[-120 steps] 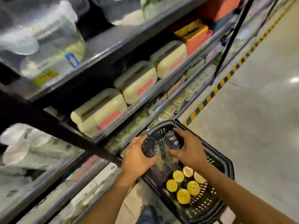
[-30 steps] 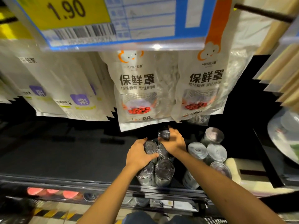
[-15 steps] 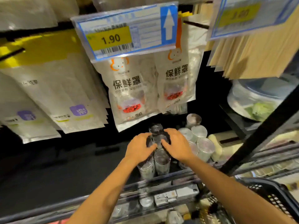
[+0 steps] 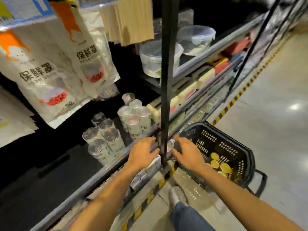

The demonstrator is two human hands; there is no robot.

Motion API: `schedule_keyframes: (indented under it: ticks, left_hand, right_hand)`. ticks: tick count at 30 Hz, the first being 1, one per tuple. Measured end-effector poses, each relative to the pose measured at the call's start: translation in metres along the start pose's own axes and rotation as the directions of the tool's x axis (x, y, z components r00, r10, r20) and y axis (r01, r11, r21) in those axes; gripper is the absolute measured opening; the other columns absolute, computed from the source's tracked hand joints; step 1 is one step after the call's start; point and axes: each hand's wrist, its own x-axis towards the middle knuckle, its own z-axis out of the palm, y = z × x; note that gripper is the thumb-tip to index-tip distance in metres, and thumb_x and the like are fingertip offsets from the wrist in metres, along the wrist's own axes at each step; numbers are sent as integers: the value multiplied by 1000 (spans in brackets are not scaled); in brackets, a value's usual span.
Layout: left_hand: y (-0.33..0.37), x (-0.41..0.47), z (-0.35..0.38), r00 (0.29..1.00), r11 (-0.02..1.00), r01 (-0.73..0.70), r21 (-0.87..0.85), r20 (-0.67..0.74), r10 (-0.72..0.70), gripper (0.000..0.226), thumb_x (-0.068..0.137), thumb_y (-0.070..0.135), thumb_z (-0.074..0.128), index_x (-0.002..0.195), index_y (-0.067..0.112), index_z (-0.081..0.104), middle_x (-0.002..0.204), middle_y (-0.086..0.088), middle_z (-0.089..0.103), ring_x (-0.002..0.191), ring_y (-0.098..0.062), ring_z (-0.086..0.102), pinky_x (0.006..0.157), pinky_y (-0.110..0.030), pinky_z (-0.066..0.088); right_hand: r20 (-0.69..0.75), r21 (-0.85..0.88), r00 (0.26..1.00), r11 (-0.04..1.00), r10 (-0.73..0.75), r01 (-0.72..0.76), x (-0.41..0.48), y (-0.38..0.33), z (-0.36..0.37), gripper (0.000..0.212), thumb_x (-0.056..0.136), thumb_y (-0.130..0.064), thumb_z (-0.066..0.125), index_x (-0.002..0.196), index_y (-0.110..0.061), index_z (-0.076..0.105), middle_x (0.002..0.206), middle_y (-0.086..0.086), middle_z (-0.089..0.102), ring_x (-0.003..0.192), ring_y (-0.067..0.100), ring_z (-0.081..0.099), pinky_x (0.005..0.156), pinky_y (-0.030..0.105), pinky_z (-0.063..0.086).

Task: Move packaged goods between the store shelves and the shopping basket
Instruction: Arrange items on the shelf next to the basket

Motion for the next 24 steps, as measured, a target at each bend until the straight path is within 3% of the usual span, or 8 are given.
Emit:
schedule_keyframes:
  ticks: [4, 8, 15, 24]
  left_hand:
    - [44, 10, 37, 991, 997, -82, -10, 104, 83, 47, 90, 40, 57, 133, 21, 51, 132, -2, 56, 121, -20, 51, 96, -32, 41]
    - [86, 29, 73, 974, 996, -85, -7, 209, 85, 50, 90, 40, 56, 137, 22, 46, 137, 1, 51, 126, -19, 46, 101, -30, 37]
    - [157, 91, 141, 930, 988, -152, 21, 342, 136, 52, 93, 40, 54, 139, 21, 43, 139, -2, 50, 127, -19, 46, 103, -29, 35]
    - [206, 192, 250, 901, 999, 38, 15, 432, -40, 49, 91, 36, 58, 135, 19, 48, 136, -3, 53, 120, -22, 53, 97, -33, 45]
  right_hand:
    - [-17, 8, 989, 989, 148, -148, -41, 51, -11, 49, 92, -34, 54, 136, -14, 45, 133, 7, 52, 124, 23, 48, 100, 33, 39]
    - [-49, 65, 957, 957, 286, -283, -61, 100, -21, 44, 90, -30, 57, 130, -14, 51, 129, 8, 56, 120, 25, 51, 97, 33, 40]
    - [-27, 142, 888, 881, 458, -451, -54, 205, -37, 48, 91, -33, 55, 135, -14, 45, 129, 8, 55, 117, 26, 52, 90, 32, 40]
    - [109, 136, 846, 835, 523, -533, 2, 343, -39, 38, 92, -30, 53, 127, -15, 49, 121, 9, 57, 110, 27, 53, 84, 35, 44]
